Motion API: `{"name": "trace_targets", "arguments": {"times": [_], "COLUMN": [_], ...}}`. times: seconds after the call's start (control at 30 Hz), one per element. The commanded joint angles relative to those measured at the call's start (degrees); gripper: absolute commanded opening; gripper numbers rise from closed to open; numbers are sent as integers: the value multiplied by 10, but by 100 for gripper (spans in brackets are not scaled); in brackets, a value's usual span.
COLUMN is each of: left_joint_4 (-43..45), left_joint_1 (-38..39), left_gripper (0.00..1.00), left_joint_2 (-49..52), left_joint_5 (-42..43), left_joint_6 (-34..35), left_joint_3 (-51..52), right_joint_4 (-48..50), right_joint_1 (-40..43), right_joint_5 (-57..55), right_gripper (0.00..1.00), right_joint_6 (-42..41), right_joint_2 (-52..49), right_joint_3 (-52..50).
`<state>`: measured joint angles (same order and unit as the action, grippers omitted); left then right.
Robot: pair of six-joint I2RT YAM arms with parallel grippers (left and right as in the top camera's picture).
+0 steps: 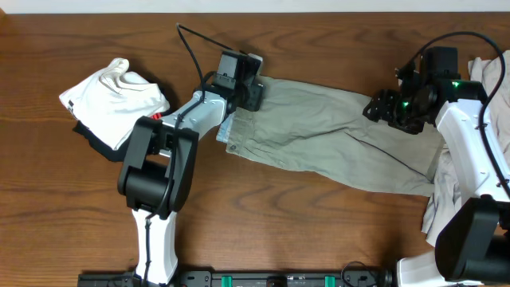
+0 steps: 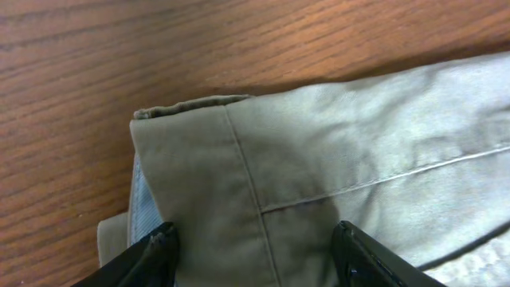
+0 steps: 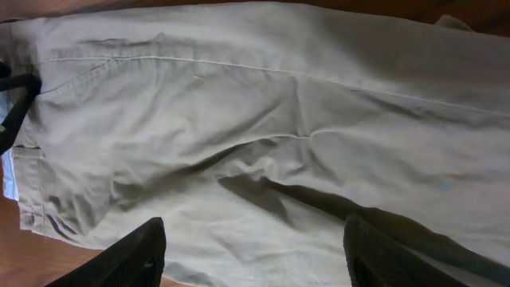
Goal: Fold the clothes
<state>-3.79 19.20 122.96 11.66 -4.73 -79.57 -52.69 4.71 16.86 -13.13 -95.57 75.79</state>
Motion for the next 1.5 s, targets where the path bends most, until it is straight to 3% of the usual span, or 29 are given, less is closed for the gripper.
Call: {"name": "trace_targets", "arguments": {"times": [0.0, 0.23, 0.5, 0.73, 0.87, 0.97, 1.23, 1.47], "left_joint_4": [7, 21, 21, 19, 26, 27, -46, -183], "left_joint_1": [-7, -23, -16, -9, -11, -15, -47, -88], "left_gripper": [64, 70, 68, 55, 34, 8, 6, 6], "left_joint_2": [5, 5, 12, 12, 12, 7, -90, -214], "left_joint_5": [-10, -23, 83, 102, 102, 102, 97, 95], "left_joint_6": [7, 34, 48, 48, 48, 54, 65, 43], "left_joint_3": [-5, -5, -5, -5, -5, -6, -6, -6], "right_joint_4": [-2, -9, -7, -7, -8, -8, -13, -24], "right_joint_1": [2, 2, 2, 2, 2, 2, 12, 94], "right_joint_5": [-3, -4, -4, -4, -4, -4, -95, -98], "right_gripper": [70, 70, 70, 69, 69, 69, 64, 63], "right_joint_6": [5, 5, 5, 5, 5, 6, 0, -8], "right_joint_2": [0, 0, 0, 0, 0, 0, 0, 0], "right_joint_3": [5, 5, 5, 5, 5, 5, 5, 5]}}
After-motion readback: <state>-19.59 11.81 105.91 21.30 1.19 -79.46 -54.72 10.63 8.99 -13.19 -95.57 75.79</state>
